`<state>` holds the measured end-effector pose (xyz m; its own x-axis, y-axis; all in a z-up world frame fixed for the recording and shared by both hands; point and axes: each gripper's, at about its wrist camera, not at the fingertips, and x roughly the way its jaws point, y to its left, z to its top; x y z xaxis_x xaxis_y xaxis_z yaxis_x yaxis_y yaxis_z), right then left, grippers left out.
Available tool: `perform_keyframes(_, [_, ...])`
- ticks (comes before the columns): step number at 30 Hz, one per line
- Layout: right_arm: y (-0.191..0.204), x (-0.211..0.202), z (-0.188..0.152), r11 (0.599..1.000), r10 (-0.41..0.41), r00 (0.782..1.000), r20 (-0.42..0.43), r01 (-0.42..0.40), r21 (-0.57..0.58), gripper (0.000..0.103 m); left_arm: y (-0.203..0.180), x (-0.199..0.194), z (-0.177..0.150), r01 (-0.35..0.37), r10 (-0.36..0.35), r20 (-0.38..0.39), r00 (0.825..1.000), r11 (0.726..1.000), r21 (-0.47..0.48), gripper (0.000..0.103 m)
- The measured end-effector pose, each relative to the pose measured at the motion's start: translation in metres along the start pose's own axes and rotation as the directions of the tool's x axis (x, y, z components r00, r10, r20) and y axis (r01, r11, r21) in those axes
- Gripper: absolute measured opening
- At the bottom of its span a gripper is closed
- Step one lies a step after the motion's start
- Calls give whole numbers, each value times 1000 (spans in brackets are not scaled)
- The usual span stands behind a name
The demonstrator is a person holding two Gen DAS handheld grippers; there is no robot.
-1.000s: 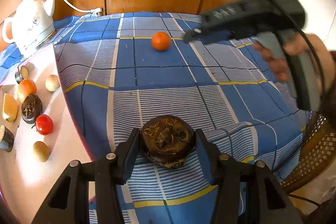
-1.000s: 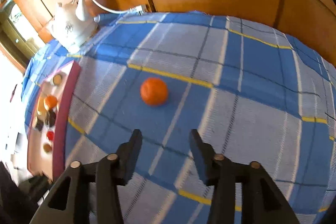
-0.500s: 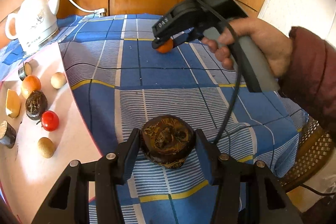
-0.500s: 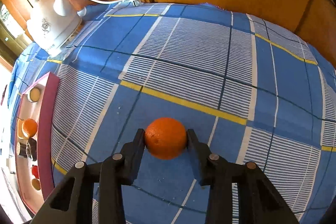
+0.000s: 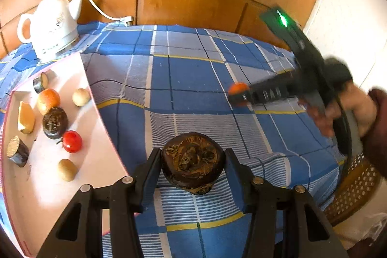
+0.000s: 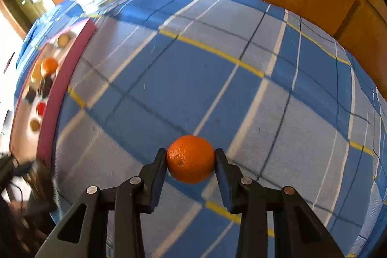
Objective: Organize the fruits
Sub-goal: 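Carry the dark brown fruit into the tray and open the left tool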
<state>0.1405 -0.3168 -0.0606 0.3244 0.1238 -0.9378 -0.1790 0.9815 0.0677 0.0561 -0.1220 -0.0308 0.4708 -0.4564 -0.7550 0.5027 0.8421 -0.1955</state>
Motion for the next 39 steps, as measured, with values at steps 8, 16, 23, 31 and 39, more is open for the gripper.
perform_keyframes(8, [-4,-2,-8,1000,-16,999,39,16,15,39,4,-22,6,-82,83,42,996,996,-22,52])
perform_keyframes(16, [2,-3,-8,998,-54,997,53,54,-15,39,12,-37,7,-125,128,70,989,991,-47,52])
perform_keyframes(23, [0,-3,-7,999,-44,997,56,45,-13,39,16,-39,6,-123,127,71,989,990,-62,52])
perform_keyframes(31, [-1,-4,-9,999,-41,998,54,41,-6,39,31,-42,5,-108,116,67,991,988,-107,52])
perform_keyframes(39, [2,-3,-7,998,-57,997,56,59,-32,39,104,-76,-11,-190,222,73,972,933,-306,52])
